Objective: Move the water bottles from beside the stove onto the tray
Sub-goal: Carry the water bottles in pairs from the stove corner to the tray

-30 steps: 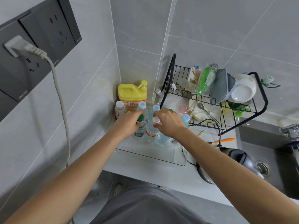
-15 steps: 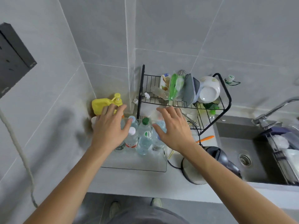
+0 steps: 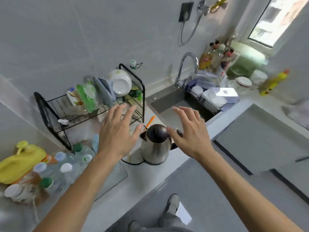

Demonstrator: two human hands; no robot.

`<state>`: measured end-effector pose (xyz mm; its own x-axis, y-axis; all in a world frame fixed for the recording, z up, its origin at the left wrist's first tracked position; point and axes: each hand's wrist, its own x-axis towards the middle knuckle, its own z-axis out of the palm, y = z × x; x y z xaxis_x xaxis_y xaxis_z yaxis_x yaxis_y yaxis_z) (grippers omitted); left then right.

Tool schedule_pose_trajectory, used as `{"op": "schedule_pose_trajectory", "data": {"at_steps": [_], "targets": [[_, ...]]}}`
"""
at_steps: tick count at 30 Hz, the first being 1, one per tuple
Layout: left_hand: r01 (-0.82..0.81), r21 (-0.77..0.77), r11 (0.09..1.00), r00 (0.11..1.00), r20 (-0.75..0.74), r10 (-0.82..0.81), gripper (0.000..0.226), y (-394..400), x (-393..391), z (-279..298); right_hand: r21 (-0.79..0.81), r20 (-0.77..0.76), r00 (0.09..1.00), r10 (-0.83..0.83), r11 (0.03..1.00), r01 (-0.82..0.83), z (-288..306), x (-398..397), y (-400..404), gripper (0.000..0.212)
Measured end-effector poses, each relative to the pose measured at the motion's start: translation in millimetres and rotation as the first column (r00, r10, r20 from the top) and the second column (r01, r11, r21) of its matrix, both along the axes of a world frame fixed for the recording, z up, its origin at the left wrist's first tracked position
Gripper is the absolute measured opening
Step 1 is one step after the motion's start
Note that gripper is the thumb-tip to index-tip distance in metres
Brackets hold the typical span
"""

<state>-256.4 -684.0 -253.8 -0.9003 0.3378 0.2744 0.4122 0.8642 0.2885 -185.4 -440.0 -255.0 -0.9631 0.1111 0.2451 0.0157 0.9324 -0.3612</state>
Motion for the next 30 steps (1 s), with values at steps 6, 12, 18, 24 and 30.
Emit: {"op": "schedule_pose_trajectory", "data": {"at_steps": [6, 12, 18, 24, 30], "targets": [[0.325, -0.037, 0.945, 0.945, -0.007, -0.326, 0.069, 150.6, 20.7, 13.4, -0.021, -0.021, 0.942, -0.335, 0.942, 0.335, 4.8, 91.2, 109.1, 0.067], [0.547, -0.041, 0.836, 0.837, 0.020, -0.547, 0.068, 318.9, 71.2, 15.0, -0.072, -0.028, 0.822, -0.569, 0.822, 0.566, 3.7, 177.4, 236.8, 0.070], [0.696, -0.011, 0.718, 0.718, 0.018, -0.696, 0.073, 502.9, 146.1, 16.4, -0.063, -0.003, 0.697, -0.717, 0.696, 0.716, -2.2, 286.4, 369.3, 0.071], [0.839, -0.016, 0.544, 0.544, -0.003, -0.839, 0.073, 647.2, 227.8, 22.9, -0.077, -0.011, 0.525, -0.851, 0.524, 0.848, 6.7, 385.1, 472.7, 0.071], [0.927, -0.020, 0.374, 0.375, 0.015, -0.927, 0.071, 771.0, 287.9, 11.4, -0.093, 0.012, 0.365, -0.931, 0.362, 0.927, -0.8, 450.2, 553.9, 0.075]]}}
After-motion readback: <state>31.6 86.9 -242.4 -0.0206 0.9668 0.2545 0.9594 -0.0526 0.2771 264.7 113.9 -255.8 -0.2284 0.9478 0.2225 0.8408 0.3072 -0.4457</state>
